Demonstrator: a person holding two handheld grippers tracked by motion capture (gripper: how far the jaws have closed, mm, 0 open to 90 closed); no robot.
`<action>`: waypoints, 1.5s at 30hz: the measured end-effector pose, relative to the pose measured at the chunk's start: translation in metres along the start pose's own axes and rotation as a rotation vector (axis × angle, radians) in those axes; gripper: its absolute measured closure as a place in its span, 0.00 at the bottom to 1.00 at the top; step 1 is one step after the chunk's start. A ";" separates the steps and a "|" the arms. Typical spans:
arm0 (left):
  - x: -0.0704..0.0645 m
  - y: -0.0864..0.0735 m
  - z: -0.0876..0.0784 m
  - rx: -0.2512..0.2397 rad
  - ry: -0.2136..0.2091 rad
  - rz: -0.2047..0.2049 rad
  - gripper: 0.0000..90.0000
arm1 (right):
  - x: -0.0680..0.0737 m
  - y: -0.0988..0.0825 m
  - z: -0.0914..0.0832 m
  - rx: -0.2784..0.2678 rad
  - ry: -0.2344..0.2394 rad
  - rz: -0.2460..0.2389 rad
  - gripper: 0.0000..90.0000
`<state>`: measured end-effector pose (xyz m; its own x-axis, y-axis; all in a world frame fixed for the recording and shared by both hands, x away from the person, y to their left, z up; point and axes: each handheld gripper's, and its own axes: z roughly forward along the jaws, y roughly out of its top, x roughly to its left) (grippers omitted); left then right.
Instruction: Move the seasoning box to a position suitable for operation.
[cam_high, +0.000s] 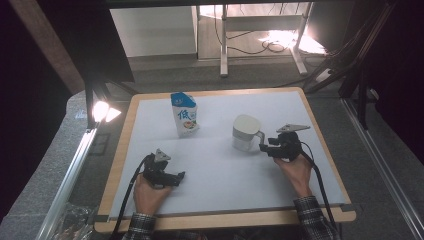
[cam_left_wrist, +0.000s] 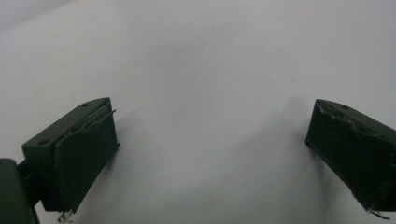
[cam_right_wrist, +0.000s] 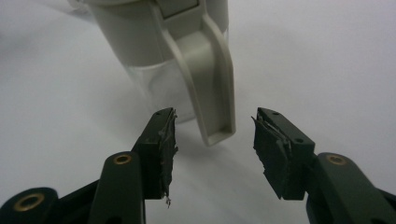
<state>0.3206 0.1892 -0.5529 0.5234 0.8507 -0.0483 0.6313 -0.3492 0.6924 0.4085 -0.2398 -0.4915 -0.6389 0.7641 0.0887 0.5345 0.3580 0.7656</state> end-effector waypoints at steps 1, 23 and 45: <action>0.000 0.000 0.000 0.000 0.000 0.000 0.02 | 0.001 0.001 0.001 -0.005 -0.003 0.001 0.55; 0.000 0.000 0.000 0.000 0.000 0.000 0.02 | 0.007 0.011 0.017 -0.017 -0.115 -0.023 0.65; 0.000 0.000 0.000 -0.001 0.000 0.000 0.02 | -0.002 0.019 0.027 -0.030 -0.241 -0.015 0.85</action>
<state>0.3205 0.1892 -0.5530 0.5234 0.8507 -0.0486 0.6309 -0.3486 0.6931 0.4346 -0.2207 -0.4944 -0.4944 0.8660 -0.0746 0.5066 0.3568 0.7849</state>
